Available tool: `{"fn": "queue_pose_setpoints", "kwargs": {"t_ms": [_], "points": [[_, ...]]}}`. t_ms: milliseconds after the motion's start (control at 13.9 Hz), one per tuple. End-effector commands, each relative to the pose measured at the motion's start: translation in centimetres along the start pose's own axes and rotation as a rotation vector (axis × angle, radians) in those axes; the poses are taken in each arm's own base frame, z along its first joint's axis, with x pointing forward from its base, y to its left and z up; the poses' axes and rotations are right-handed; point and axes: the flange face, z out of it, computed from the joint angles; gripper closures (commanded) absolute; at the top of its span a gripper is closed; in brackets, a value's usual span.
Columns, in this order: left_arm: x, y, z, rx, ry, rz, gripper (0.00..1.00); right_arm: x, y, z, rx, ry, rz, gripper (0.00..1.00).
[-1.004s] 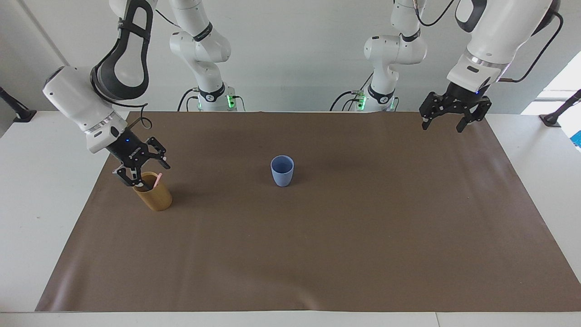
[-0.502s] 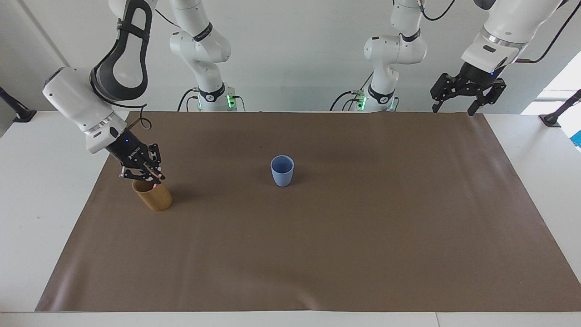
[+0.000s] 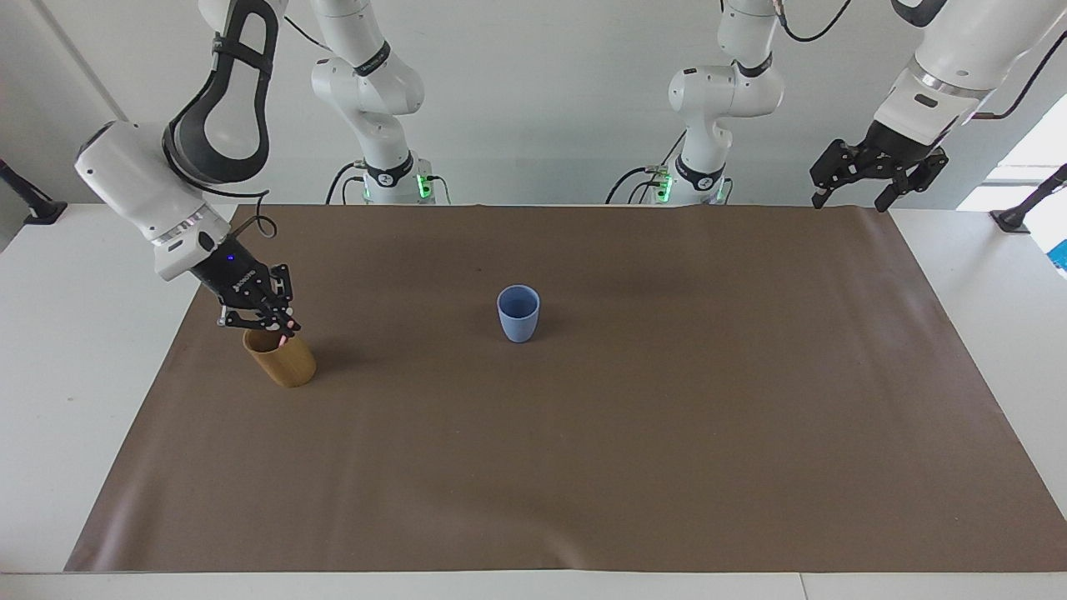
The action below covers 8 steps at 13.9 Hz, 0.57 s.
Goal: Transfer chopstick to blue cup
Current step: 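Grasp the pink chopstick and lift it from the tan cup with the right gripper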
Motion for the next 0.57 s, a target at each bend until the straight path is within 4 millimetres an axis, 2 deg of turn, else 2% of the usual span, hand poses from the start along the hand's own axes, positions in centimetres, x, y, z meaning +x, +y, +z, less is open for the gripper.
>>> {"fn": "queue_pose_setpoints", "kwargs": {"t_ms": [0,72,287,359,502], "points": [[-0.6,-0.2,-0.6,0.012,-0.014,0.007,0.00,-0.6,0.7,-1.6,0.028,0.052,0.010,1.00],[-0.6,-0.3,-0.6,0.012,-0.014,0.002,0.00,-0.3,0.6,-1.8,0.039,0.080,0.021,1.00],[-0.6,-0.1,-0.6,0.010,-0.011,0.005,0.00,2.2,1.0,-4.4,0.047,0.118,0.076,1.00],[-0.6,-0.1,-0.6,0.010,-0.011,0.005,0.00,3.2,1.1,-5.5,0.035,0.120,0.080,1.00],[-0.6,-0.2,-0.6,0.010,-0.011,0.004,0.00,6.0,0.0,-9.0,0.026,0.123,0.122,1.00]]}}
